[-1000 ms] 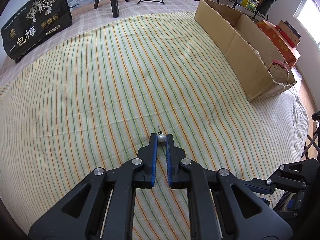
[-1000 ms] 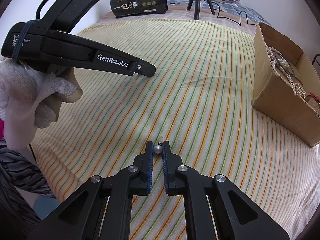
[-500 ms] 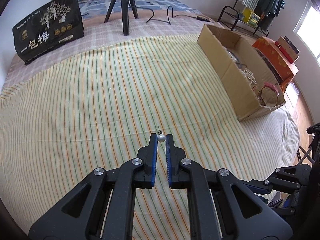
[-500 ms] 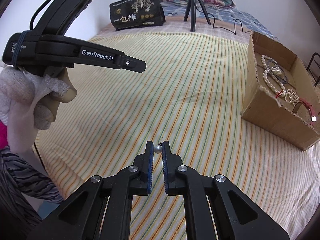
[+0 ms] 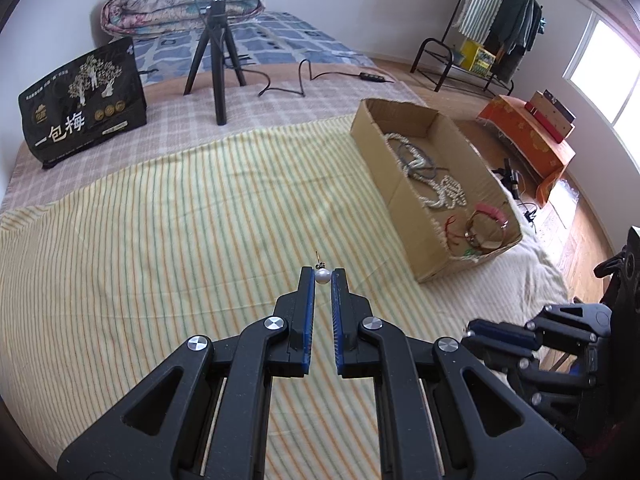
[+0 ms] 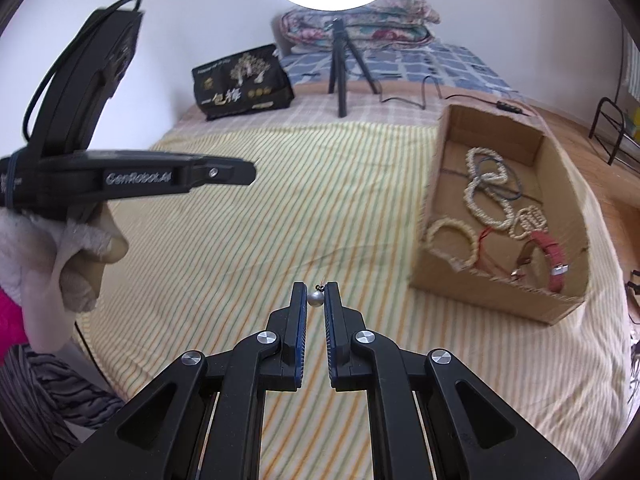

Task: Organize jewelry
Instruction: 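Carry the pearl stud in the right tool to the box while the left tool carries its stud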

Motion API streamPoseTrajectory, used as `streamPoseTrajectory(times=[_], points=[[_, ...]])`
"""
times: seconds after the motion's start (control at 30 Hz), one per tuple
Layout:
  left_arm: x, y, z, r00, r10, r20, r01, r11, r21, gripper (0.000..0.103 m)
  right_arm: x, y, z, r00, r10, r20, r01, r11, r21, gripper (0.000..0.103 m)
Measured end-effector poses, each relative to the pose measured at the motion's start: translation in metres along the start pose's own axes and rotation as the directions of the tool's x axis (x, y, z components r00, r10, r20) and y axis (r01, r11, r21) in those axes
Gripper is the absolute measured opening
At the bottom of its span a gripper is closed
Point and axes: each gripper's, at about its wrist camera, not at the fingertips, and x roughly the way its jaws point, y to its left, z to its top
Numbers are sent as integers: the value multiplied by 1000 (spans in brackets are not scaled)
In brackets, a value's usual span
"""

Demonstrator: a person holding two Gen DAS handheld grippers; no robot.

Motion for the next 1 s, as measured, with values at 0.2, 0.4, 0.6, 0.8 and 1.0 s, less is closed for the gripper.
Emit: streamPoseTrajectory(times=[0.2, 0.4, 0.6, 0.8, 1.0], points=[[-6, -21, 11, 999, -29, 29, 29, 999, 21, 6, -19, -29, 15, 998, -43, 53, 40, 998, 54, 7], [-6, -42, 21, 997, -66, 49, 64, 997, 36, 6, -27, -59, 26, 995, -73, 74, 63, 990, 122, 7], [-1, -61, 30, 994, -92, 58, 90, 995, 49, 6, -33, -81, 37, 991, -100, 90, 86, 984, 153, 7], [8, -76, 36, 993, -108, 55, 105, 993, 62, 6, -33, -102, 57, 985, -136, 102, 121, 982, 145, 7], [19, -86, 42, 992, -115, 48, 112, 991, 68, 6, -26, -125, 78, 978, -173, 114, 154, 975, 158, 7]])
